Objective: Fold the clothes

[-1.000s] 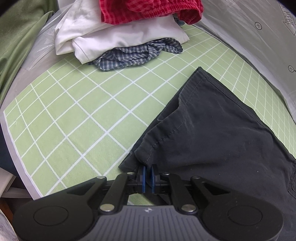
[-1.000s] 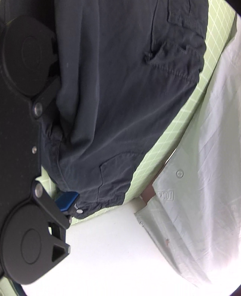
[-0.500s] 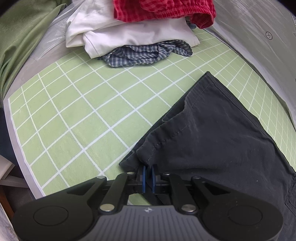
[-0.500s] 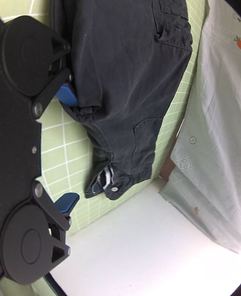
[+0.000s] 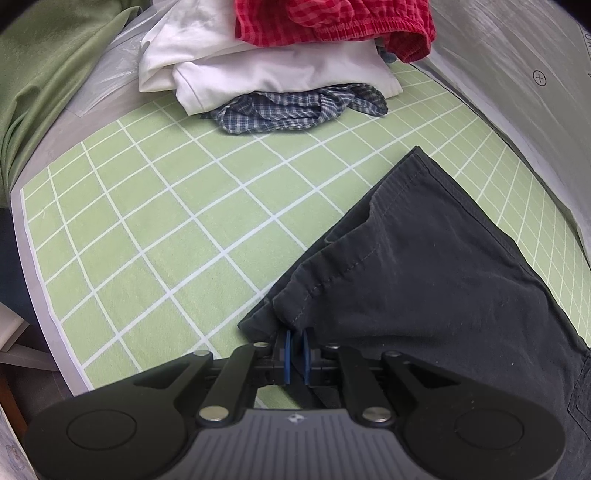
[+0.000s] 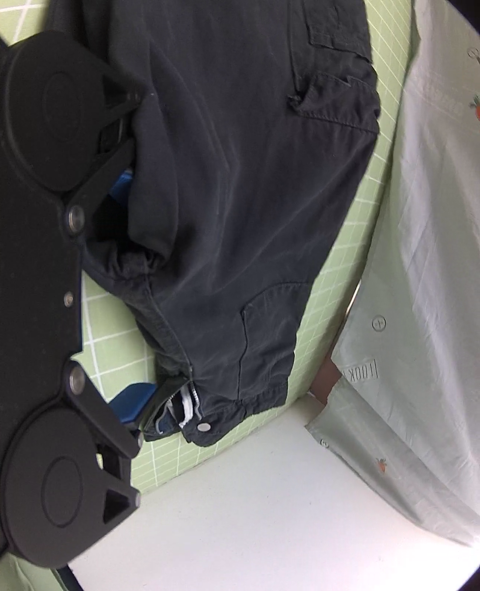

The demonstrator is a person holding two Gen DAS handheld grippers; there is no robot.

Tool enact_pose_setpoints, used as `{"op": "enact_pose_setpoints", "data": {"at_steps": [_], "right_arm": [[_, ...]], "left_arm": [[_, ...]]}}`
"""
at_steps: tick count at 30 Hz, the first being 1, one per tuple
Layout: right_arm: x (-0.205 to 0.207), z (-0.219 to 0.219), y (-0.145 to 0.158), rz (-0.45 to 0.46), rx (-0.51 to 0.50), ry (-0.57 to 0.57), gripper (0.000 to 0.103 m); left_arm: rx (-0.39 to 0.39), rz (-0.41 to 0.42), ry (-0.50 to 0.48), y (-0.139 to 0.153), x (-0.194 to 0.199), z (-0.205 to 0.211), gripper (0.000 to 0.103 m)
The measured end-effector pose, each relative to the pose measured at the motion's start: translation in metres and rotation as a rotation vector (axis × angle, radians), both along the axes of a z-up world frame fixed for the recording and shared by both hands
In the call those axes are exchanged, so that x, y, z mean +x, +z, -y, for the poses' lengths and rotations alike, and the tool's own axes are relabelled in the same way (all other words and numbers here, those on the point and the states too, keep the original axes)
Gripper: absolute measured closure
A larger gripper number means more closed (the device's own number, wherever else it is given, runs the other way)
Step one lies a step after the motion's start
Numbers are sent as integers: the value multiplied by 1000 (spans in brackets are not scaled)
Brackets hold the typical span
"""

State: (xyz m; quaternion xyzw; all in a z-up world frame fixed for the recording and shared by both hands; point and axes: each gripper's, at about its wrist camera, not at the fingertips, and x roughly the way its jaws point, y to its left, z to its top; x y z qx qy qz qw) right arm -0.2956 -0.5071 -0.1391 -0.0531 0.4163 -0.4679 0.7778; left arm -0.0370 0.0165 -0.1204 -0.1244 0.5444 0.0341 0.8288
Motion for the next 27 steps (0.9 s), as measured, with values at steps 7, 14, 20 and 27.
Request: {"op": "enact_pose_setpoints", "data": {"at_steps": [7,14,20,27], "right_arm": [[-43,4,6,56,41,-85,3],[-58,7,14,140,173,-174,5],[-50,-2,58,308,158,-96,4],[-10,18,31,281,327,16,3]], "left_arm": [[-14,0,10,-1,-1,-2,93],[-12,0,7,-1,-2,-3,93],[-25,0,5,0,-2,-5,93],[-70,15,2,2,-4,-9,84]]}}
